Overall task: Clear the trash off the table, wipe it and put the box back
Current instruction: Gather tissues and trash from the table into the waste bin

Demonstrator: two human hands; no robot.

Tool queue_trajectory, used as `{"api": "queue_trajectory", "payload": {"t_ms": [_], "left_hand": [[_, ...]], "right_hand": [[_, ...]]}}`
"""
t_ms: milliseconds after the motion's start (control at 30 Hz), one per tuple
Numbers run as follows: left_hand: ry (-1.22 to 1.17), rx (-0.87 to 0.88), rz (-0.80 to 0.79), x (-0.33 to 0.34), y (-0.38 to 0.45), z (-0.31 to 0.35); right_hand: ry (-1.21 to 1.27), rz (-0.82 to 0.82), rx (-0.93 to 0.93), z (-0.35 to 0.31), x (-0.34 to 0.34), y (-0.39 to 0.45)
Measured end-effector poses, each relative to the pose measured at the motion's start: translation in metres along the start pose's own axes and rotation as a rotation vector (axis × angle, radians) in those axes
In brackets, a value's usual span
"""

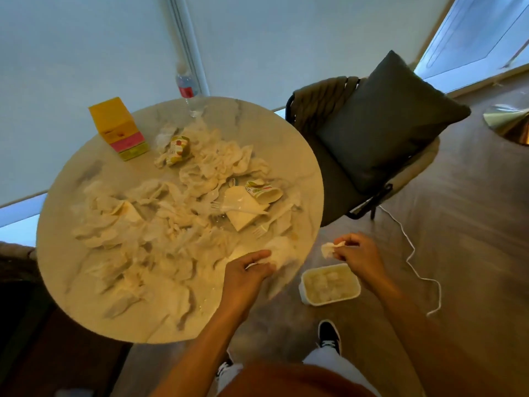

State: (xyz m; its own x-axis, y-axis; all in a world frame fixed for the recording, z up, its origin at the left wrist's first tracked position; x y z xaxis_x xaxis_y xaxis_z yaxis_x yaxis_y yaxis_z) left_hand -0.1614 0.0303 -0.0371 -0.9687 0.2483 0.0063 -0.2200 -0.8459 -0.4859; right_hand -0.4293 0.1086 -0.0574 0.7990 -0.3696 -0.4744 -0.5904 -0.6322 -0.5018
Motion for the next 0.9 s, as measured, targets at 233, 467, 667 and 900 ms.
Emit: {"api": "queue_trajectory", "payload": {"t_ms": [233,467,667,900], "left_hand": [[0.125,-0.083,0.084,0.108,-0.001,-0.048],[0.429,0.016,0.12,0.183,0.016,-0.117],[0.522,-0.154,0.053,0.206,0.066,-0.217],[0.523,-0.378,0.021,0.209,0.113,-0.289]], "right_hand": [[-0.034,-0.11,0.17,0.124,-0.051,0.076],[-0.237,-0.171,0.257,0.234,-0.031,0.135],[-0.178,-0.216,0.325,0.289,0.019,0.175],[0.039,-0.426,0.449,0.309,0.053,0.196]]}}
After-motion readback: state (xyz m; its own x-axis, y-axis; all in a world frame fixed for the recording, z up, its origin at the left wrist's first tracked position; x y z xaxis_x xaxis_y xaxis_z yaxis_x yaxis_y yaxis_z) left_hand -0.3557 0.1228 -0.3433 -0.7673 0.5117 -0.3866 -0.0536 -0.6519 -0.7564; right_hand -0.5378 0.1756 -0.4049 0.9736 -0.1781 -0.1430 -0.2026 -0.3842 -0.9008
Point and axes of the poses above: each hand's wrist, its own y-axis towards the middle knuckle, its own x-axis out of the palm, z = x × y, the point moved 9 cm from there along y, towards the middle knuckle, and after that the axes turned 6 degrees about -y, right-handed, at the moved point
